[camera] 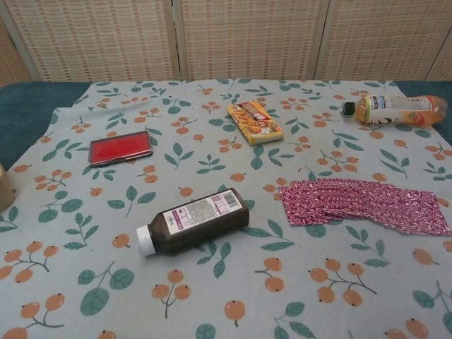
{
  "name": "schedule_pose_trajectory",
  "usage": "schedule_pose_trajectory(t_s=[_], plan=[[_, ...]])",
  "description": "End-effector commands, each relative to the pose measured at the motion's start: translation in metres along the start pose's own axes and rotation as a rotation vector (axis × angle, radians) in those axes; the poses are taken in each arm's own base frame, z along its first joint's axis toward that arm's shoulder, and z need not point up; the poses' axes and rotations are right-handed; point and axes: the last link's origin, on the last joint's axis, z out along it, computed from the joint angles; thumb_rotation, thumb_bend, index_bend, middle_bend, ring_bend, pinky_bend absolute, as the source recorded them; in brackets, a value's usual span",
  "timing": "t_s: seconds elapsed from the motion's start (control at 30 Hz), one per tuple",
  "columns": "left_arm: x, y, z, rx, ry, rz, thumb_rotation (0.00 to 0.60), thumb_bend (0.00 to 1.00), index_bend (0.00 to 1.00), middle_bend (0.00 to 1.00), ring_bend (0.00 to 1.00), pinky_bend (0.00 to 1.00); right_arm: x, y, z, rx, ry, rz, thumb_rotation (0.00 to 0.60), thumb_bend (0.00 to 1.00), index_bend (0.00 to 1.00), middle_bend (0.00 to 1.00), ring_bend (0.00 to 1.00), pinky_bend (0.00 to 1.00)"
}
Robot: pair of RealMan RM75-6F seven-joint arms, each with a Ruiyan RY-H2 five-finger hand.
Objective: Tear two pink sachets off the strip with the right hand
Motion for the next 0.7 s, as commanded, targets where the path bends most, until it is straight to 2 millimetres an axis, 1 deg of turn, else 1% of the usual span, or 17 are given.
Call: schedule_pose_trajectory(t_s=[0.03, 0.2, 0.27, 0.3, 0.33, 0.4, 0.47, 0.5, 0.6, 0.7], plan=[[0.0, 0.001, 0.0, -0.003, -0.001, 0.002, 0.6, 0.37, 0.01, 0.02, 0.03, 0.3, 0.0, 0.0, -0.001, -0.001, 0.0, 0.0, 0.6, 0.14, 0.0, 0.0, 0.0, 0.2], [0.001, 0.003, -0.002, -0.011, 0.002, 0.004, 0.6, 0.37, 0.01, 0.02, 0.03, 0.3, -0.005, -0.001, -0.003, 0.012, -0.043, -0.008, 0.6, 0.15, 0.0, 0.0, 0.0, 0.2], [0.0, 0.003, -0.002, -0.011, 0.004, 0.004, 0.6, 0.37, 0.01, 0.02, 0.03, 0.3, -0.006, -0.003, -0.001, 0.03, -0.054, -0.015, 0.6, 0.23, 0.0, 0.03, 0.0, 0.21], [0.0, 0.002, -0.001, -0.01, 0.002, 0.005, 0.6, 0.37, 0.01, 0.02, 0.03, 0.3, -0.007, -0.005, 0.001, 0.042, -0.052, -0.024, 0.6, 0.31, 0.0, 0.09, 0.02, 0.24], [0.0, 0.001, 0.0, -0.008, 0.0, 0.005, 0.6, 0.37, 0.01, 0.02, 0.03, 0.3, -0.008, -0.005, 0.002, 0.046, -0.047, -0.034, 0.6, 0.37, 0.0, 0.16, 0.06, 0.28], [-0.001, 0.0, 0.002, 0.001, -0.003, 0.003, 0.6, 0.37, 0.01, 0.02, 0.04, 0.3, -0.013, -0.003, 0.006, 0.045, -0.048, -0.066, 0.6, 0.52, 0.0, 0.33, 0.2, 0.44], [-0.002, -0.002, 0.002, 0.009, -0.008, 0.004, 0.6, 0.37, 0.01, 0.02, 0.04, 0.3, -0.02, -0.003, 0.01, 0.038, -0.067, -0.082, 0.6, 0.69, 0.0, 0.5, 0.4, 0.64], [-0.002, -0.003, 0.001, 0.014, -0.01, 0.004, 0.6, 0.37, 0.01, 0.02, 0.04, 0.3, -0.025, -0.005, 0.012, 0.037, -0.081, -0.087, 0.6, 0.78, 0.0, 0.57, 0.47, 0.71], [0.002, -0.001, -0.002, 0.01, 0.007, -0.002, 0.6, 0.37, 0.01, 0.02, 0.04, 0.3, -0.042, -0.009, 0.018, 0.056, -0.152, -0.097, 0.6, 0.92, 0.0, 0.66, 0.55, 0.79], [0.005, 0.001, -0.004, 0.004, 0.028, -0.003, 0.6, 0.37, 0.01, 0.02, 0.04, 0.3, -0.049, -0.016, 0.022, 0.076, -0.192, -0.104, 0.6, 0.98, 0.0, 0.69, 0.58, 0.82]])
